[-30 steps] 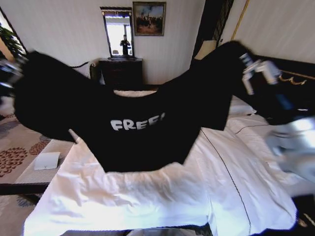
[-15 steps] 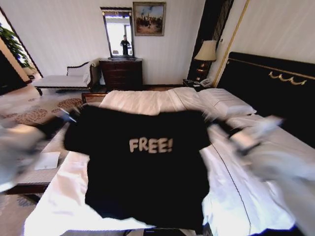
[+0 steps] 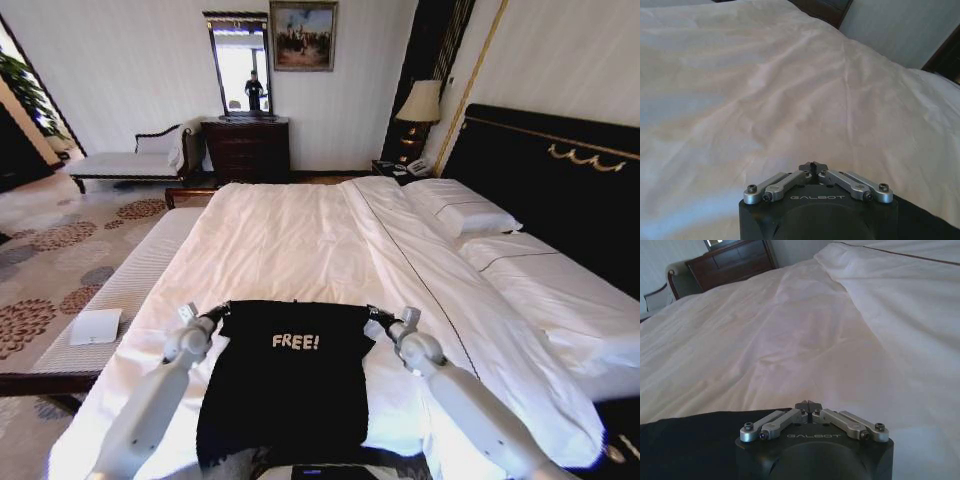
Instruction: Fold the clothes on the bed.
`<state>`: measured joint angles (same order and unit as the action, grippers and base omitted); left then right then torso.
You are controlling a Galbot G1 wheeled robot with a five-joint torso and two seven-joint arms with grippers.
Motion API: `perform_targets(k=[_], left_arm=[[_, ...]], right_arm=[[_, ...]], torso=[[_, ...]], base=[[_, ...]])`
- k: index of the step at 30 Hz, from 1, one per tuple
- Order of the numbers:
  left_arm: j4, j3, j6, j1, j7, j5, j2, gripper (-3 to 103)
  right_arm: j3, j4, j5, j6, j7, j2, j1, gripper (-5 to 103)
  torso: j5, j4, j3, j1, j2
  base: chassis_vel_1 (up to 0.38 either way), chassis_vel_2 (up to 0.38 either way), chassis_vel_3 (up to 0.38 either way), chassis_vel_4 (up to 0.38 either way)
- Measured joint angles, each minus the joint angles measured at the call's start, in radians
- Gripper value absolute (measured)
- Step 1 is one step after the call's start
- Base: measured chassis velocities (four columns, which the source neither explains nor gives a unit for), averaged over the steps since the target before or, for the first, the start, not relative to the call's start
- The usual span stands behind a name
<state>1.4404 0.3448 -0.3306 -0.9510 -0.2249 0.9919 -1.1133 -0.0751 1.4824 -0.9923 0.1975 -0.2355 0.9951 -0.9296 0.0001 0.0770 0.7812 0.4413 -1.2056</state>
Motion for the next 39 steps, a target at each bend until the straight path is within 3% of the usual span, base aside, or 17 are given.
perform_targets(k=[4,9,12,19,27,28,30,32,33,35,38,39], left_arm=[[-0.014,-0.010,0.019,0.012,0.024,-0.007,-0.010,0],[0.006,0.004,0.045,0.012,0.085,0.037,-0.018,0],[-0.053,0.001,0.059,0.018,0.106,0.023,-0.042,0],[-0.118,0.007,0.065,0.027,0.100,0.015,-0.076,0],[-0.088,0.018,0.061,0.009,0.062,0.014,-0.066,-2],[-0.061,0.026,0.061,-0.001,0.056,0.015,-0.064,1],[-0.006,0.049,0.057,-0.029,0.048,0.019,-0.057,7],[0.027,0.066,0.055,-0.049,0.047,0.021,-0.051,12],[0.072,0.102,0.055,-0.086,0.044,0.022,-0.045,17],[0.095,0.125,0.055,-0.111,0.037,0.022,-0.044,23],[0.175,0.225,0.051,-0.232,-0.002,0.017,-0.053,39],[0.175,0.225,0.051,-0.232,-0.002,0.017,-0.053,39]], right_arm=[[0.007,-0.016,0.004,-0.029,0.018,0.016,0.019,0],[0.007,-0.018,0.003,-0.094,0.102,0.017,0.034,0],[0.024,-0.060,0.020,-0.121,0.122,0.029,0.046,0],[0.026,-0.103,0.061,-0.134,0.101,0.064,0.045,0],[0.009,-0.078,0.075,-0.128,0.044,0.067,0.009,0],[0.000,-0.060,0.076,-0.142,0.045,0.066,0.000,-1],[-0.029,-0.005,0.066,-0.158,0.058,0.060,-0.028,9],[-0.047,0.029,0.053,-0.161,0.061,0.055,-0.045,9],[-0.082,0.088,0.026,-0.163,0.057,0.046,-0.079,20],[-0.104,0.124,0.011,-0.158,0.040,0.041,-0.104,20],[-0.183,0.229,-0.062,-0.076,-0.102,0.028,-0.210,37],[-0.183,0.229,-0.062,-0.076,-0.102,0.028,-0.210,37]], torso=[[-0.0001,0.0000,0.000,0.000,0.000],[0.0000,0.0001,0.000,0.000,0.000],[0.0000,0.0000,0.000,0.000,0.000],[-0.0001,0.0000,0.000,0.000,0.000],[-0.0002,0.0000,0.000,0.000,0.000],[0.0000,0.0001,0.000,0.000,0.000],[-0.0002,0.0002,0.000,0.000,0.000],[-0.0001,0.0002,0.000,0.000,0.000],[0.0001,0.0002,0.000,0.000,0.000],[-0.0003,0.0000,0.000,0.000,0.000],[-0.0003,0.0004,0.000,0.000,0.000],[-0.0003,0.0004,0.000,0.000,0.000]], base=[[0.000,0.000,0.000,0.000],[0.000,0.000,0.000,0.000],[0.000,0.000,0.000,0.000],[0.000,0.000,0.000,0.000],[0.000,0.000,0.000,0.000],[0.000,0.000,0.000,0.000],[0.000,0.000,0.000,0.000],[0.000,0.000,0.000,0.000],[0.000,0.000,0.000,0.000],[0.000,0.000,0.000,0.000],[0.000,0.000,0.000,0.000],[0.000,0.000,0.000,0.000]])
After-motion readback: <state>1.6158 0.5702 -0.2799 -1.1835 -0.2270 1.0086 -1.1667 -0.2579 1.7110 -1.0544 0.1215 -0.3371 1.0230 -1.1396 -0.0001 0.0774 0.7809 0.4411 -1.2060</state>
